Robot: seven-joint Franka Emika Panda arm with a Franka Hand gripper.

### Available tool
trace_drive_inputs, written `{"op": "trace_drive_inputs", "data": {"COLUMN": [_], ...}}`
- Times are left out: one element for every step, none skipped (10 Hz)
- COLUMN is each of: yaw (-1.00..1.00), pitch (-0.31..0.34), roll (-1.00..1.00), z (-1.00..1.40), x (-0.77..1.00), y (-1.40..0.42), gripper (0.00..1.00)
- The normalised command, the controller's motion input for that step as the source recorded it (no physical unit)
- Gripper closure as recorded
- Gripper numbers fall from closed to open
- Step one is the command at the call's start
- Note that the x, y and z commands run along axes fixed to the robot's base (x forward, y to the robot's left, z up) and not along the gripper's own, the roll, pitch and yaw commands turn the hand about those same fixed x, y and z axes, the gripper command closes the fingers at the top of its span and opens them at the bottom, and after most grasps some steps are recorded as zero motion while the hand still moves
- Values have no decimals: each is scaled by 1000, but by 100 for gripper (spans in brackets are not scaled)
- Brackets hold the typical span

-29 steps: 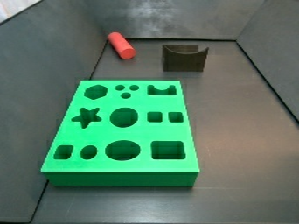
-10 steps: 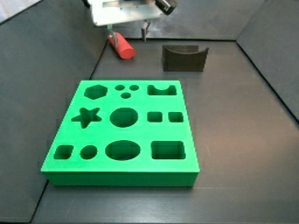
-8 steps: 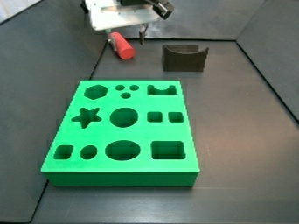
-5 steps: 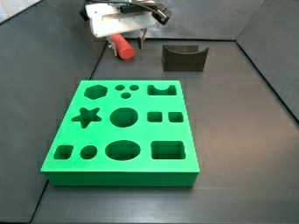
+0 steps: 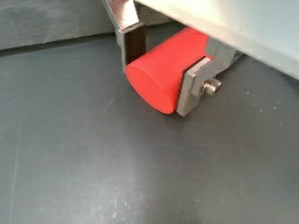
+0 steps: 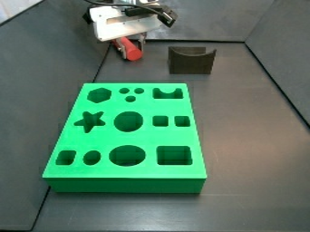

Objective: Pick up the oval object. Move up. Place the oval object on the fixture. Regrasp the oval object. Move to above the board. Insert the oval object.
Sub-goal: Pick up the oval object, then move up.

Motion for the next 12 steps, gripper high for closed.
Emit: {"op": "trace_drive_inputs", "data": {"yaw": [0,0,0,0,0,0,0,0,0,-2,-1,12], "pitch": [0,0,0,0,0,0,0,0,0,-25,-11,0], "roll": [0,0,0,0,0,0,0,0,0,8,-1,-22], "z": [0,0,0,0,0,0,0,0,833,846,798,618], "x": [0,0,0,0,0,0,0,0,0,26,5,-13], "y": [0,0,0,0,0,0,0,0,0,10,-1,-11], "gripper": [100,100,100,100,100,100,100,100,100,100,100,100]}}
